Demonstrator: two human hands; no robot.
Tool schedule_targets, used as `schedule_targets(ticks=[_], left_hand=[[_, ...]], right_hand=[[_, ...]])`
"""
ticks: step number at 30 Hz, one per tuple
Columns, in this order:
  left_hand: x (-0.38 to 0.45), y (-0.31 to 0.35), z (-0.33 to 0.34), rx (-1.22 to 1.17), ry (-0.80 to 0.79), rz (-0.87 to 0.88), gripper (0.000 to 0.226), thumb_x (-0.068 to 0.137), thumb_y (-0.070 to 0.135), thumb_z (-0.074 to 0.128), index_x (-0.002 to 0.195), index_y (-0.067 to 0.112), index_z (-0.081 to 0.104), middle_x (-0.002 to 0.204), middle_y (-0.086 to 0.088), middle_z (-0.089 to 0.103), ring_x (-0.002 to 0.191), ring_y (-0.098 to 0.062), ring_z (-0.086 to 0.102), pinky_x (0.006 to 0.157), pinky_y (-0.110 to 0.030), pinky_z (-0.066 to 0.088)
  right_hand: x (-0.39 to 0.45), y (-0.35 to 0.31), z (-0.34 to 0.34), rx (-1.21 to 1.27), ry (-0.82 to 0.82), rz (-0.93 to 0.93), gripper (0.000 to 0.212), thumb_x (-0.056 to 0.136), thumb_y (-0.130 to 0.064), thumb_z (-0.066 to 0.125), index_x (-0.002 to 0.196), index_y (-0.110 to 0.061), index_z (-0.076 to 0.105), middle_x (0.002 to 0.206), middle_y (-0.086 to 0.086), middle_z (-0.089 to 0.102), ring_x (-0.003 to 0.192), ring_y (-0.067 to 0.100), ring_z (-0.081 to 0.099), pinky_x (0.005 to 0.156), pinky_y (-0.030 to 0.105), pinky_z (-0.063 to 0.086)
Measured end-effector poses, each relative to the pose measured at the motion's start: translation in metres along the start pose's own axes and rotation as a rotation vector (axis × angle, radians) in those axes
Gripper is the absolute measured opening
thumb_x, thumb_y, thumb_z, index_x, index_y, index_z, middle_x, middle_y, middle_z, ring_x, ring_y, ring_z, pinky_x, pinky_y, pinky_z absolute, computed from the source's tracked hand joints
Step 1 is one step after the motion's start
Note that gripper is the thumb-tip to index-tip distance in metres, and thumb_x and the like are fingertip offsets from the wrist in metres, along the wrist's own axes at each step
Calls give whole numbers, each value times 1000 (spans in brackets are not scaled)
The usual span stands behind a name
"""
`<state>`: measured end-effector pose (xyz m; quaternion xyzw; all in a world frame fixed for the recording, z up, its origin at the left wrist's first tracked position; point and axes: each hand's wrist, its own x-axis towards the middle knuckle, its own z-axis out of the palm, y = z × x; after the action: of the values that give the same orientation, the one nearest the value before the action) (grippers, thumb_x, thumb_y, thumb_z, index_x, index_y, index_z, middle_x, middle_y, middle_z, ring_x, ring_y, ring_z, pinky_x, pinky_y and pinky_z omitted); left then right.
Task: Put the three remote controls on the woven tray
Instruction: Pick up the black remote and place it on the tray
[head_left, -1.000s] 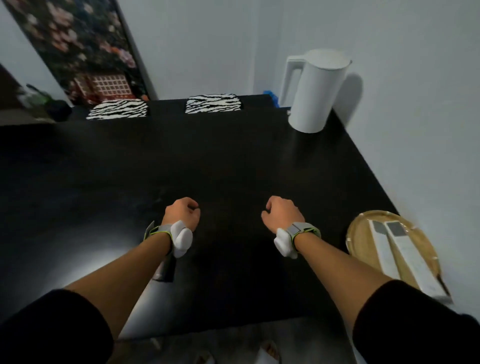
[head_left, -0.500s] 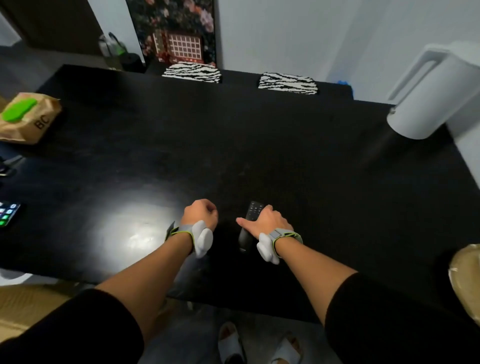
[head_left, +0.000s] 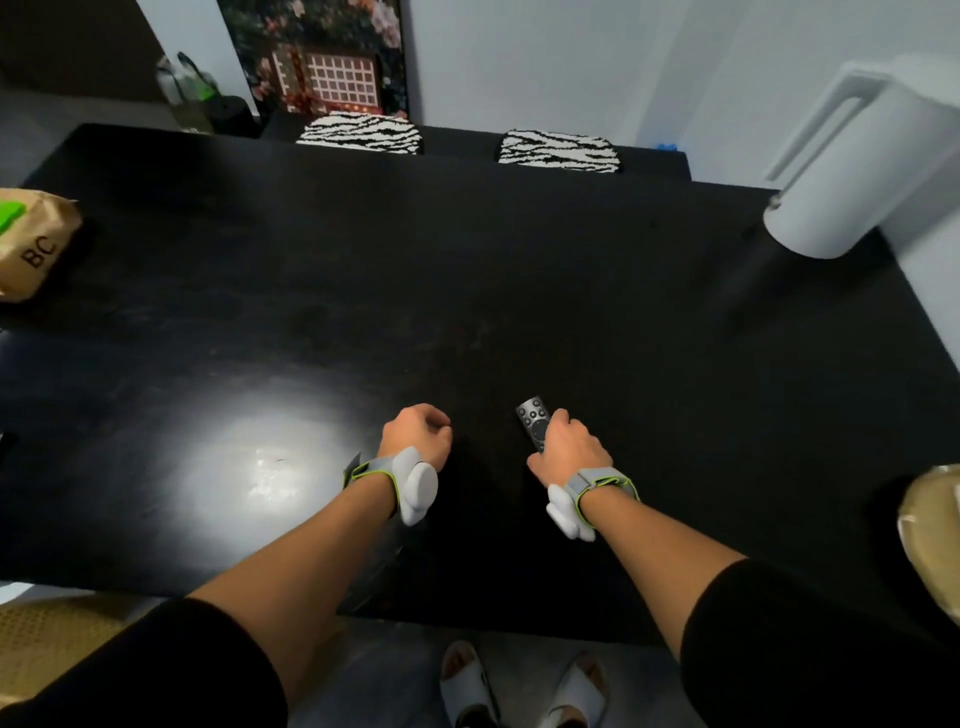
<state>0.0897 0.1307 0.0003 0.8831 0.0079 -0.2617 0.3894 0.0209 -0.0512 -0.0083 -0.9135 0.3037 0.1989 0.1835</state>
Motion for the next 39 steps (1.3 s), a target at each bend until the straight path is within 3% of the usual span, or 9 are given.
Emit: schedule_targets(ticks=[5, 10, 17, 22, 32, 35, 39], left_hand=[[-3, 40, 35, 10, -68, 55, 12, 83, 21, 57, 89, 26, 66, 91, -8, 73, 83, -28, 70, 77, -42, 60], [-12, 93, 97, 52, -203, 128, 10, 83, 22, 58, 89, 25, 66, 86, -4, 71, 79, -25, 71, 75, -43, 61], [-45, 168, 199, 142, -370, 247, 10, 86, 21, 59, 91, 27, 65, 87, 0, 70, 79, -21, 70, 75, -39, 60], [-69, 202, 262, 184, -460, 281, 12, 87, 18, 58, 96, 22, 64, 86, -3, 70, 81, -23, 70, 78, -38, 59], [-77, 224, 327, 261, -567, 190, 15, 89, 17, 59, 103, 21, 63, 93, -5, 69, 76, -20, 68, 64, -32, 57], [-73, 228, 336, 270, -594, 176, 16, 90, 16, 58, 105, 18, 63, 93, -6, 68, 76, -20, 67, 61, -31, 56], [-71, 234, 340, 285, -635, 132, 19, 91, 16, 57, 109, 18, 61, 97, -6, 67, 79, -20, 67, 63, -30, 56]], right_hand=[[-5, 54, -26, 51, 38, 29, 38, 82, -19, 61, 117, -10, 49, 119, 13, 58, 104, 36, 61, 70, 38, 46], [-19, 135, -65, 148, 159, 83, 38, 79, -23, 64, 108, -11, 42, 104, 15, 62, 91, 38, 63, 62, 37, 42], [-46, 280, -118, 174, 296, 278, 41, 78, -25, 67, 112, -8, 52, 114, 11, 53, 102, 34, 59, 71, 36, 44], [-61, 367, -132, 149, 320, 396, 24, 81, -28, 64, 91, -6, 61, 93, 11, 64, 82, 27, 63, 69, 35, 53], [-43, 425, -113, 124, 283, 420, 16, 85, -24, 62, 81, -13, 51, 87, 9, 64, 76, 24, 63, 62, 31, 50], [-34, 428, -109, 112, 270, 392, 17, 86, -25, 61, 94, -11, 56, 98, 11, 63, 87, 28, 63, 68, 34, 52], [-30, 430, -107, 83, 251, 387, 33, 88, -27, 60, 115, -9, 54, 111, 13, 62, 99, 31, 63, 75, 37, 51]])
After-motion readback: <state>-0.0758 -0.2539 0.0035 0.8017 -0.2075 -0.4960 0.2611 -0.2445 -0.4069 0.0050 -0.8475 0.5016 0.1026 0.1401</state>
